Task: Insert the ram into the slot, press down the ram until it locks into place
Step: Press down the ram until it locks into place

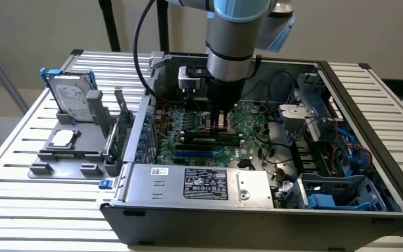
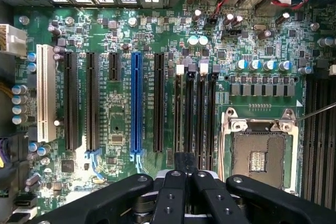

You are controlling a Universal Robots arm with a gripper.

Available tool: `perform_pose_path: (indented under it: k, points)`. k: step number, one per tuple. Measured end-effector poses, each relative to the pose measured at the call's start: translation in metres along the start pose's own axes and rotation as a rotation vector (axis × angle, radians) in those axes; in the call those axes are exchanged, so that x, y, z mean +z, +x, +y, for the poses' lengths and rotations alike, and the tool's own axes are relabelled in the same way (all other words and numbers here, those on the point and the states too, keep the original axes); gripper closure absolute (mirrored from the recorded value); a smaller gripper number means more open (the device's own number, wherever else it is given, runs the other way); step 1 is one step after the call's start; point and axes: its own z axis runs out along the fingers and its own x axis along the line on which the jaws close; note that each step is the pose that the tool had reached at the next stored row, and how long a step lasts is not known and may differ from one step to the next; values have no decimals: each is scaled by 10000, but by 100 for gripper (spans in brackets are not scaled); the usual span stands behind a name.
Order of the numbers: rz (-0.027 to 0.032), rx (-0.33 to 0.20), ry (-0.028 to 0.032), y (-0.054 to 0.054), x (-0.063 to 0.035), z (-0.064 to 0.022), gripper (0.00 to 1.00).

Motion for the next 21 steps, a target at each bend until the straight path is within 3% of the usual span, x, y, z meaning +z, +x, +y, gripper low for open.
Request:
perform_pose_path:
  k: [6, 8, 13, 21]
  points:
    - [18, 2, -6, -5, 65, -1, 89]
    - [-15, 3, 5, -10, 12, 0, 89]
    - [-2, 2, -11, -11, -174, 2, 89]
    - [-10, 2, -12, -6, -219, 1, 89]
